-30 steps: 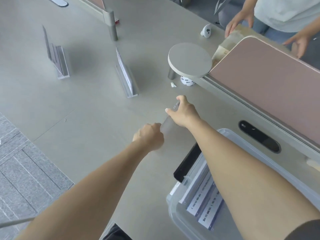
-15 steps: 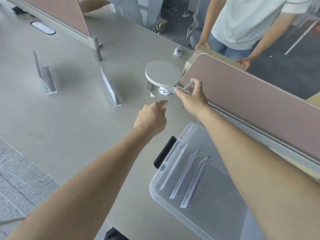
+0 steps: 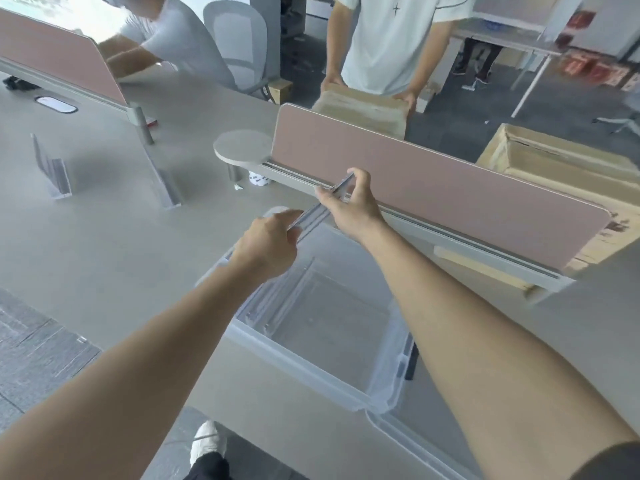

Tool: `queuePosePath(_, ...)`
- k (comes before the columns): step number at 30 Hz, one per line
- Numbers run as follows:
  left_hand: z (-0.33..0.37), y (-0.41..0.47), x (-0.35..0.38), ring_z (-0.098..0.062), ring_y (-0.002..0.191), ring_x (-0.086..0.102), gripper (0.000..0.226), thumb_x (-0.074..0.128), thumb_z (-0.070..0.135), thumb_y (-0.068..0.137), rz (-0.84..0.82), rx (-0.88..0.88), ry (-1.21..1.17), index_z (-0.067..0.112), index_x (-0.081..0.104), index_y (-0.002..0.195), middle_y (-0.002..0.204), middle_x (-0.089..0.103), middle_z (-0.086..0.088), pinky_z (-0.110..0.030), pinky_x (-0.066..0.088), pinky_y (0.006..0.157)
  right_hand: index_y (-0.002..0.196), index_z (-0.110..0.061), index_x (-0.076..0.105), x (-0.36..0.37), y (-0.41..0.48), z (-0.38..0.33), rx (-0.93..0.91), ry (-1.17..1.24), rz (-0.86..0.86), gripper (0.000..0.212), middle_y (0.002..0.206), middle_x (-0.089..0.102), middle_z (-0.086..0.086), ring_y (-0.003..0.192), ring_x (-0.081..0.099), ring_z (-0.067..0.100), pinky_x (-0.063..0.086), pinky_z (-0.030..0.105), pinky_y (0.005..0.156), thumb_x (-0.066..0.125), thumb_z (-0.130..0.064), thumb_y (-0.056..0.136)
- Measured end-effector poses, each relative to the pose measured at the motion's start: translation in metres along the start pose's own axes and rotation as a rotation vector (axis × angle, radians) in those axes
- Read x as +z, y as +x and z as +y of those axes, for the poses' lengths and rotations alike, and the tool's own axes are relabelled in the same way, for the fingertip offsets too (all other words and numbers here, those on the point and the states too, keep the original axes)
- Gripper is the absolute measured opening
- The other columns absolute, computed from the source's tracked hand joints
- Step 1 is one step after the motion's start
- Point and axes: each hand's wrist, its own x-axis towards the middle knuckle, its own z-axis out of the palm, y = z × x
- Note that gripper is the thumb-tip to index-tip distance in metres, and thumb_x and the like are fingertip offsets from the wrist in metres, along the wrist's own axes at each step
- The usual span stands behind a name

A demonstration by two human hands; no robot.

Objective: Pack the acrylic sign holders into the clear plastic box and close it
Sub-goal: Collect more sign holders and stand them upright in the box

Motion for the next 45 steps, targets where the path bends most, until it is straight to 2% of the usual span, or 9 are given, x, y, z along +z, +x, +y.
queuePosePath(6,0.011,-0.027,0.03,-0.032,0.108,0.059,0.04,0.041,0.029,0.1,-0.108,-0.044,-0.031,0.036,0.047,0.138,0.12,0.065,-0.01,-0.035,0.048,0.086,0.148,-0.025,0.023,-0.023,-0.035,0.028,0.091,-0.034,-0.004,0.073,0.145,0.043,0.003,0.114,0.05,0.023,0.028,0.023,0.083,0.062,-0.049,0.091)
queuePosePath(10,0.005,-0.026,0.039,-0.03,0.113,0.057,0.041,0.042,0.028,0.1,-0.162,-0.032,-0.06,0.036,0.046,0.139,0.127,0.062,-0.008,-0.031,0.042,0.085,0.147,-0.026,0.023,-0.018,-0.039,0.036,0.135,-0.06,0.02,0.076,0.139,0.046,0.004,0.111,0.054,0.025,0.041,0.031,0.086,0.064,-0.051,0.088)
queuePosePath(21,-0.011,-0.025,0.041,-0.019,0.096,0.059,0.062,0.045,0.019,0.091,-0.599,-0.038,-0.089,0.053,0.031,0.142,0.129,0.058,0.005,-0.023,0.04,0.076,0.138,-0.025,0.034,0.011,-0.029,0.078,0.299,-0.014,0.031,0.094,0.129,0.04,-0.005,0.12,0.057,0.03,0.051,0.05,0.098,0.064,-0.058,0.055)
queuePosePath(26,-0.02,-0.023,0.057,-0.018,0.112,0.06,0.069,0.052,0.025,0.09,-0.742,-0.136,-0.046,0.056,0.021,0.143,0.13,0.053,0.011,-0.029,0.047,0.084,0.142,-0.027,0.03,0.024,-0.018,0.113,0.333,-0.004,-0.073,0.084,0.135,0.04,-0.001,0.119,0.058,0.032,0.048,0.049,0.101,0.064,-0.048,0.068)
queuePosePath(30,-0.028,-0.015,0.076,-0.017,0.101,0.065,0.074,0.056,0.024,0.088,-0.806,-0.214,0.015,0.053,0.019,0.146,0.104,0.044,0.016,-0.031,0.049,0.088,0.143,-0.028,0.027,0.033,-0.011,0.14,0.366,-0.001,-0.156,0.083,0.143,0.037,0.002,0.121,0.057,0.032,0.047,0.049,0.103,0.065,-0.048,0.072)
queuePosePath(35,-0.042,-0.013,0.096,-0.019,0.101,0.066,0.081,0.062,0.016,0.088,-0.835,-0.246,0.027,0.042,0.018,0.15,0.147,0.044,0.012,-0.024,0.049,0.071,0.144,-0.024,0.027,0.051,-0.007,0.165,0.399,0.003,-0.208,0.08,0.137,0.037,-0.002,0.121,0.056,0.031,0.046,0.048,0.104,0.069,-0.042,0.078)
queuePosePath(38,-0.051,-0.017,0.106,-0.023,0.097,0.067,0.076,0.064,0.013,0.086,-0.85,-0.258,0.046,0.037,0.028,0.149,0.137,0.052,0.008,-0.026,0.051,0.066,0.146,-0.025,0.025,0.061,-0.01,0.178,0.418,0.006,-0.228,0.083,0.138,0.036,-0.004,0.124,0.055,0.03,0.045,0.048,0.105,0.07,-0.042,0.078)
queuePosePath(41,-0.058,-0.017,0.113,-0.025,0.088,0.062,0.034,0.063,0.015,0.084,-0.853,-0.207,0.106,0.024,0.048,0.113,0.104,0.051,0.001,-0.035,0.051,0.072,0.149,-0.023,0.024,0.068,-0.013,0.188,0.435,-0.006,-0.237,0.082,0.149,0.035,-0.001,0.128,0.052,0.027,0.044,0.045,0.107,0.07,-0.039,0.083)
queuePosePath(45,-0.06,-0.006,0.091,-0.019,0.114,0.058,0.045,0.059,0.021,0.089,-0.65,-0.195,-0.015,0.027,0.052,0.133,0.126,0.061,0.006,-0.031,0.048,0.092,0.153,-0.017,0.019,0.072,-0.019,0.187,0.402,-0.067,-0.192,0.078,0.154,0.035,0.005,0.137,0.041,0.025,0.037,0.03,0.102,0.064,-0.033,0.092)
